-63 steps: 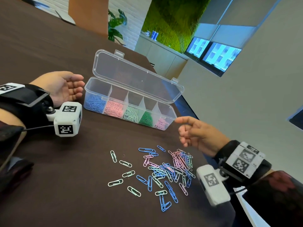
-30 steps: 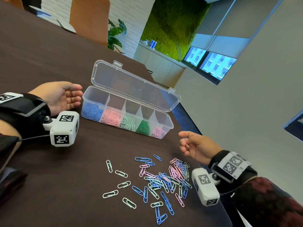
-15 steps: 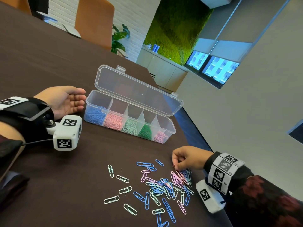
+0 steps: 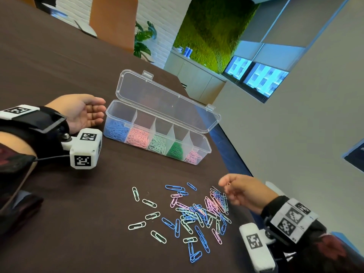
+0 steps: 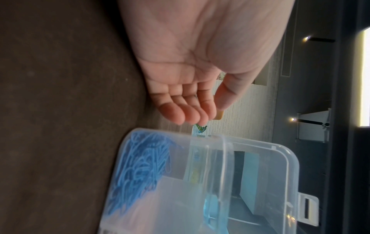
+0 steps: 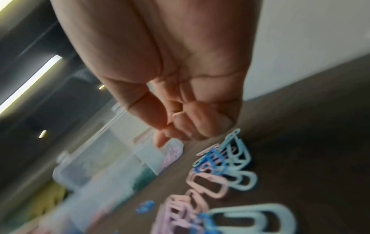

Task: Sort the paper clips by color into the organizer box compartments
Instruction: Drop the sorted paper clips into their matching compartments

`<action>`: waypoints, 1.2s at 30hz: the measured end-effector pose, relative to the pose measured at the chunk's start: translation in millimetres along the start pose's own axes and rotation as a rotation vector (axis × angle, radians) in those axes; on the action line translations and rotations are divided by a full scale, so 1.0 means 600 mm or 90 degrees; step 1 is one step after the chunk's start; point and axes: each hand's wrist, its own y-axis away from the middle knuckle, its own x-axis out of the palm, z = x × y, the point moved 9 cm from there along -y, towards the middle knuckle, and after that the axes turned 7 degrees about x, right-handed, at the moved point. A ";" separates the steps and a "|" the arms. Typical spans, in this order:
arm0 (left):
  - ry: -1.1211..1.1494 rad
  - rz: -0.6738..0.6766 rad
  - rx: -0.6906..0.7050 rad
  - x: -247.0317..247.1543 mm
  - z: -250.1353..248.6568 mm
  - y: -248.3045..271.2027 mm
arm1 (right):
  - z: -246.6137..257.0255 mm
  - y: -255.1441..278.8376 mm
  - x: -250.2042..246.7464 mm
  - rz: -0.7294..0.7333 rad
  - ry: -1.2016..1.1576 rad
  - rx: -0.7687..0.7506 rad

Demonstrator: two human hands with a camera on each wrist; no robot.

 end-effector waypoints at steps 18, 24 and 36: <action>0.009 -0.009 -0.003 0.001 -0.001 0.006 | 0.014 0.003 0.013 -0.185 0.652 -0.037; -0.003 -0.009 -0.007 0.005 -0.001 0.010 | 0.017 0.001 0.035 -0.136 0.637 -0.043; -0.012 -0.010 -0.008 0.005 -0.002 0.011 | 0.021 0.008 0.024 -0.039 0.051 -0.051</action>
